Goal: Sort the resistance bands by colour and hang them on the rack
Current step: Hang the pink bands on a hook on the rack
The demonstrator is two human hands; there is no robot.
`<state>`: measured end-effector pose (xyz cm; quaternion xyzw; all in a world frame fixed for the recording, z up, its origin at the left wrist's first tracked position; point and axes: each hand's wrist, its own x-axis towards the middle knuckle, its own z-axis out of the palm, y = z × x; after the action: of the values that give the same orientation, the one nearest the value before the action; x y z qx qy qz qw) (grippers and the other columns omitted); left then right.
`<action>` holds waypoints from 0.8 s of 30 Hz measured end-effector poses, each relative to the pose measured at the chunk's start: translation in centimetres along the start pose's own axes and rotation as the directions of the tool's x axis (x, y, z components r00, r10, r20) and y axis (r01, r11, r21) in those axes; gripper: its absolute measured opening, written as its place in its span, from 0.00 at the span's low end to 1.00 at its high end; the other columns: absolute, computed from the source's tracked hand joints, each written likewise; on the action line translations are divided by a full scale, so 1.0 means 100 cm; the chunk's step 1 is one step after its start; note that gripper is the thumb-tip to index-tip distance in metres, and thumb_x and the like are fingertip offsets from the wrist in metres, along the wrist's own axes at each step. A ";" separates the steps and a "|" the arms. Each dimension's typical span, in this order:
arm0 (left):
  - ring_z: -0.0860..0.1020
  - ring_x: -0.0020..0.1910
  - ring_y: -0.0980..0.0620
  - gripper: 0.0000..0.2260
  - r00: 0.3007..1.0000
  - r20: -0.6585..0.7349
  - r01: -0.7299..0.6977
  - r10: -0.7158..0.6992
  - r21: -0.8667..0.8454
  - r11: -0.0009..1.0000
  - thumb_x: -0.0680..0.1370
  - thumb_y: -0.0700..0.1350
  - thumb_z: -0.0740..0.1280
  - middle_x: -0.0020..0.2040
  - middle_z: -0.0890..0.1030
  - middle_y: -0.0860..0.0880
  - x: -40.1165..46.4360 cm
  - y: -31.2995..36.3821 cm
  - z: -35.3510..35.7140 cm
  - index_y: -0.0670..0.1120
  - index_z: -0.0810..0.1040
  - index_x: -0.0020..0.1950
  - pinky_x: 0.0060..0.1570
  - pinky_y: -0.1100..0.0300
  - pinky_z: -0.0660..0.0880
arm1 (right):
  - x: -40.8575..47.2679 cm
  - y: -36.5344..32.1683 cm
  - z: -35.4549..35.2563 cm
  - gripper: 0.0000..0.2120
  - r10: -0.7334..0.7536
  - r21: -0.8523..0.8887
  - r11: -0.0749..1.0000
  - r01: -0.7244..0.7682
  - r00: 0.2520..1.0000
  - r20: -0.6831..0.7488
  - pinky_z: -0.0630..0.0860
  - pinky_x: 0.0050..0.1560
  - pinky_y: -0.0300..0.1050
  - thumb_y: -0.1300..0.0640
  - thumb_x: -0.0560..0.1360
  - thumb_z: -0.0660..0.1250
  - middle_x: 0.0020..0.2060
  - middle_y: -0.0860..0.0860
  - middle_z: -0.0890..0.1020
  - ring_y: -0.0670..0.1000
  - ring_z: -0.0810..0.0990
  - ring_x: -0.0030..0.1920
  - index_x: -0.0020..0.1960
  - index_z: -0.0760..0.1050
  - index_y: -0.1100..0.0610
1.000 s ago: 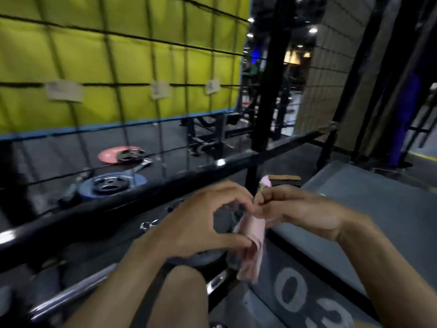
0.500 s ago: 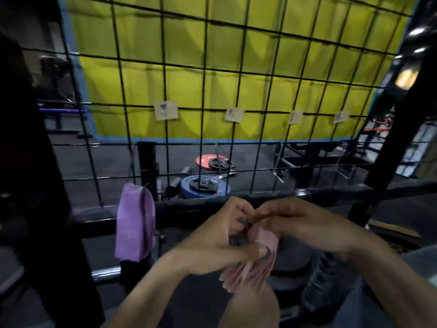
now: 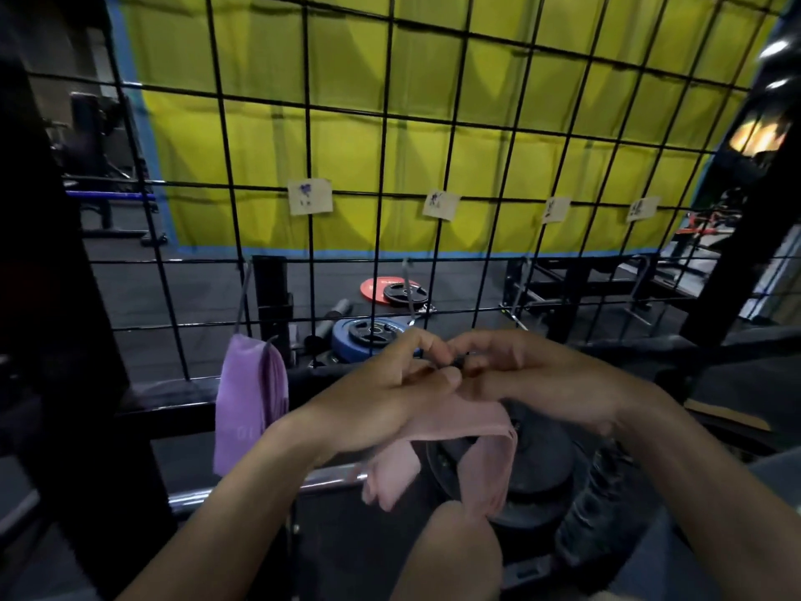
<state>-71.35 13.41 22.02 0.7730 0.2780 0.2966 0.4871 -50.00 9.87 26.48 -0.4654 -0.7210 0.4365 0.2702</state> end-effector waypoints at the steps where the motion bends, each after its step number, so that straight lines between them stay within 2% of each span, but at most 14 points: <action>1: 0.80 0.58 0.42 0.19 0.999 0.044 -0.008 0.005 0.066 0.998 0.75 0.60 0.71 0.54 0.83 0.49 0.000 0.002 0.000 0.55 0.70 0.60 0.65 0.36 0.71 | 0.001 0.003 0.001 0.12 -0.004 -0.024 1.000 0.004 1.000 -0.006 0.70 0.53 0.49 0.65 0.79 0.67 0.47 0.62 0.81 0.53 0.77 0.49 0.62 0.78 0.59; 3: 0.80 0.56 0.52 0.26 0.992 0.125 -0.031 -0.001 0.252 0.967 0.71 0.60 0.76 0.53 0.81 0.55 0.000 0.008 0.001 0.57 0.69 0.63 0.60 0.42 0.75 | 0.001 0.010 0.000 0.12 -0.011 -0.026 1.000 0.010 0.999 -0.031 0.69 0.54 0.53 0.61 0.78 0.67 0.54 0.68 0.80 0.55 0.77 0.51 0.61 0.79 0.55; 5: 0.79 0.56 0.59 0.28 0.994 0.110 -0.052 0.006 0.420 0.906 0.68 0.61 0.79 0.54 0.80 0.59 0.001 0.012 0.002 0.60 0.70 0.63 0.56 0.49 0.77 | 0.001 0.016 -0.002 0.12 -0.011 0.010 1.000 0.012 0.998 -0.061 0.71 0.55 0.53 0.59 0.77 0.68 0.57 0.67 0.80 0.56 0.78 0.52 0.60 0.80 0.54; 6: 0.80 0.53 0.59 0.27 0.996 0.085 -0.059 0.024 0.449 0.891 0.68 0.60 0.79 0.53 0.79 0.60 0.002 0.013 0.003 0.60 0.71 0.62 0.53 0.51 0.78 | 0.002 0.018 -0.002 0.13 -0.006 0.023 1.000 0.007 0.998 -0.064 0.70 0.54 0.53 0.58 0.76 0.68 0.56 0.67 0.81 0.55 0.78 0.51 0.60 0.80 0.53; 9: 0.83 0.44 0.55 0.21 0.998 0.043 -0.069 0.056 0.394 0.917 0.69 0.55 0.80 0.49 0.81 0.58 0.003 0.011 0.003 0.58 0.75 0.58 0.43 0.49 0.81 | 0.004 0.029 -0.003 0.12 0.041 0.044 0.998 -0.040 0.999 -0.028 0.66 0.51 0.52 0.55 0.76 0.67 0.48 0.60 0.79 0.53 0.73 0.48 0.59 0.81 0.53; 11: 0.83 0.45 0.56 0.21 0.996 0.048 -0.089 0.077 0.406 0.910 0.69 0.54 0.80 0.50 0.81 0.58 0.003 0.009 -0.001 0.59 0.75 0.58 0.44 0.52 0.81 | 0.006 0.036 -0.002 0.11 0.077 0.053 0.996 -0.077 0.997 -0.005 0.67 0.54 0.49 0.56 0.78 0.67 0.49 0.54 0.81 0.51 0.75 0.49 0.59 0.81 0.55; 13: 0.81 0.46 0.58 0.23 0.996 0.061 -0.083 0.063 0.429 0.899 0.69 0.56 0.80 0.49 0.81 0.58 0.000 0.007 -0.006 0.61 0.74 0.59 0.46 0.55 0.79 | 0.008 0.039 0.000 0.10 0.097 0.044 0.994 -0.098 0.995 0.030 0.69 0.55 0.47 0.57 0.80 0.66 0.52 0.56 0.83 0.50 0.77 0.51 0.60 0.81 0.58; 15: 0.81 0.46 0.59 0.21 0.999 0.047 -0.042 0.026 0.383 0.923 0.72 0.57 0.77 0.48 0.82 0.57 -0.003 0.001 -0.010 0.61 0.73 0.60 0.47 0.55 0.79 | 0.014 0.035 0.001 0.09 0.082 0.015 0.996 -0.083 0.995 0.051 0.70 0.53 0.44 0.58 0.81 0.67 0.48 0.55 0.84 0.48 0.79 0.49 0.57 0.81 0.61; 17: 0.79 0.39 0.60 0.12 0.990 -0.080 -0.081 0.112 0.318 0.945 0.79 0.53 0.70 0.41 0.81 0.58 -0.003 -0.009 -0.013 0.56 0.74 0.60 0.41 0.56 0.76 | 0.023 0.025 0.001 0.07 0.035 -0.032 0.999 -0.034 0.999 0.023 0.70 0.49 0.41 0.60 0.80 0.67 0.43 0.52 0.82 0.46 0.78 0.45 0.53 0.80 0.63; 19: 0.71 0.32 0.58 0.05 0.939 -0.276 -0.132 0.207 0.266 0.955 0.82 0.44 0.66 0.33 0.75 0.56 0.001 -0.017 -0.018 0.50 0.75 0.58 0.35 0.61 0.68 | 0.034 0.011 0.002 0.07 -0.027 -0.073 0.997 0.024 0.999 -0.032 0.70 0.47 0.44 0.60 0.80 0.67 0.42 0.54 0.82 0.48 0.78 0.44 0.52 0.80 0.64; 20: 0.69 0.30 0.57 0.05 0.912 -0.342 -0.143 0.227 0.255 0.956 0.83 0.42 0.65 0.32 0.73 0.54 0.002 -0.017 -0.021 0.49 0.76 0.57 0.34 0.61 0.67 | 0.040 0.003 0.001 0.06 -0.054 -0.094 0.994 0.049 0.997 -0.056 0.71 0.47 0.45 0.60 0.80 0.68 0.42 0.57 0.82 0.48 0.78 0.43 0.51 0.81 0.63; 22: 0.71 0.28 0.51 0.06 0.884 -0.394 -0.156 0.250 0.256 0.954 0.83 0.42 0.64 0.32 0.74 0.52 0.003 -0.006 -0.026 0.51 0.75 0.58 0.31 0.57 0.68 | 0.049 -0.011 -0.001 0.06 -0.096 -0.121 0.989 0.086 0.992 -0.081 0.72 0.46 0.46 0.59 0.79 0.69 0.40 0.60 0.82 0.49 0.79 0.41 0.49 0.82 0.62; 24: 0.75 0.25 0.50 0.06 0.881 -0.393 -0.160 0.265 0.280 0.947 0.84 0.43 0.62 0.33 0.77 0.49 0.004 0.010 -0.033 0.52 0.74 0.59 0.26 0.58 0.70 | 0.055 -0.023 -0.007 0.06 -0.116 -0.114 0.988 0.106 0.990 -0.086 0.71 0.44 0.46 0.58 0.79 0.69 0.37 0.55 0.80 0.50 0.78 0.39 0.46 0.82 0.59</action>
<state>-73.34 15.33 24.14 0.7684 0.3242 0.4741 0.2823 -52.72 14.71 28.72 -0.4583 -0.7552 0.3588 0.3013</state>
